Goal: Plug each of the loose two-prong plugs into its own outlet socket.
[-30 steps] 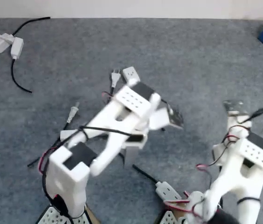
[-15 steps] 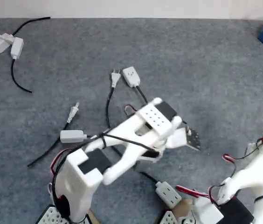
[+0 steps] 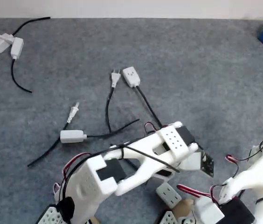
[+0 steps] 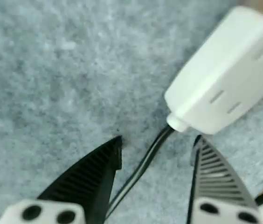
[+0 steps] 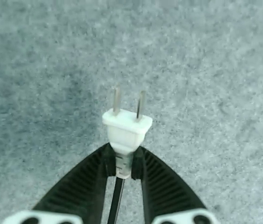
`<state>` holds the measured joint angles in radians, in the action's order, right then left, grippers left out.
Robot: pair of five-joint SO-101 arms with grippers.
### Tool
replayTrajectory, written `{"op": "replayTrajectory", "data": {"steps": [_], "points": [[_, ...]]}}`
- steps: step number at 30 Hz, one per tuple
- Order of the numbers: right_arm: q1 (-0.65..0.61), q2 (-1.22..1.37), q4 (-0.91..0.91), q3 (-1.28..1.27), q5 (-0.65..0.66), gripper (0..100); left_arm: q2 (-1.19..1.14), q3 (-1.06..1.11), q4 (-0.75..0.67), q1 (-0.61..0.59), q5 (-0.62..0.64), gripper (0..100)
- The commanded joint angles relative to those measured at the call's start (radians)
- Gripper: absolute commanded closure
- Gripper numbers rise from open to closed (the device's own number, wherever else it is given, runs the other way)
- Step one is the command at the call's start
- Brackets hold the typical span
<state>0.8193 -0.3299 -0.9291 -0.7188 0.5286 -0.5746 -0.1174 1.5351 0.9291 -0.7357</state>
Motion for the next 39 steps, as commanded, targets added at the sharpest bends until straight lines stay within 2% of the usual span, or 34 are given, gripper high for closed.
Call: {"op": "replayTrajectory", "data": {"steps": [1,5,10,17,21,25,31,39], "points": [[0.005,-0.007,0.059,-0.031,0.015,99.0,-0.033,-0.028,-0.052,-0.015,0.005,75],[0.002,-0.012,0.058,-0.05,0.015,99.0,-0.033,-0.025,-0.052,-0.013,-0.028,77],[0.005,-0.012,0.056,-0.048,0.015,99.0,-0.041,-0.024,-0.051,-0.016,-0.035,100],[0.01,-0.013,0.054,-0.048,0.015,99.0,-0.03,-0.045,-0.017,-0.071,-0.037,100],[0.005,-0.013,0.01,-0.047,0.058,99.0,-0.038,-0.153,0.092,-0.12,-0.031,100],[0.004,-0.013,-0.001,-0.045,0.063,99.0,-0.039,-0.237,0.169,-0.231,-0.029,100],[-0.013,-0.015,-0.002,-0.045,0.061,99.0,-0.039,-0.272,0.175,-0.438,-0.035,100],[-0.139,-0.013,-0.108,0.021,0.058,99.0,-0.041,-0.242,0.172,-0.526,-0.037,100]]}}
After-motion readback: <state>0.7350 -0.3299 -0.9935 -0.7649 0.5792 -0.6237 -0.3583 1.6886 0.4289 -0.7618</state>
